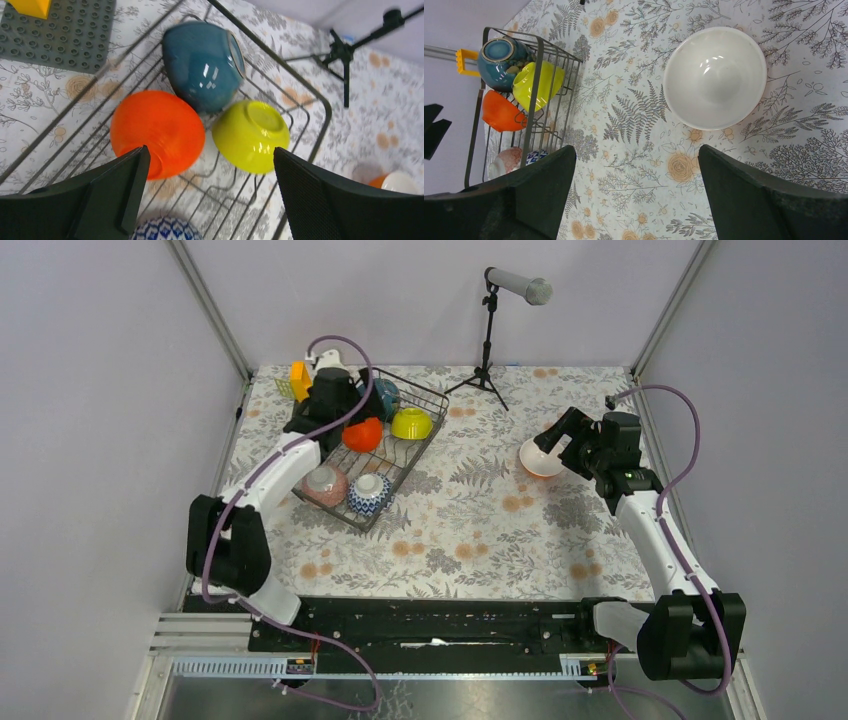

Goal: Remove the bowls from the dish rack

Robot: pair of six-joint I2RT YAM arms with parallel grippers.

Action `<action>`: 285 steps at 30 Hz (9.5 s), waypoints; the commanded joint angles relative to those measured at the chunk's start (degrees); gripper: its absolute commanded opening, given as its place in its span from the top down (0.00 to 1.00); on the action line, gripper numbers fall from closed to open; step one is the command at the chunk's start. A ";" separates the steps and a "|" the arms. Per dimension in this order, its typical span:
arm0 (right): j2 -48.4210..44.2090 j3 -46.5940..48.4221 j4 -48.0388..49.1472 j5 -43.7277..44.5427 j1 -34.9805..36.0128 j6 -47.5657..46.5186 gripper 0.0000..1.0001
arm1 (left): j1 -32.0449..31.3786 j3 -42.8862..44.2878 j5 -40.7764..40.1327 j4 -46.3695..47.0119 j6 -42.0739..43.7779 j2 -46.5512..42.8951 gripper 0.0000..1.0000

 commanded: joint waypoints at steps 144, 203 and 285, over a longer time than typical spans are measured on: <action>-5.74 2.61 -7.73 21.11 13.61 -1.09 0.01 | -33.43 1.92 -12.40 12.90 23.79 3.62 0.58; 0.22 -8.26 -16.76 19.89 15.03 3.39 1.00 | -33.44 -20.34 -2.42 20.75 4.60 -8.06 0.35; 51.54 61.31 -11.60 -10.35 30.10 -54.22 0.00 | -1.06 -29.64 -10.97 14.44 -14.17 -20.35 0.17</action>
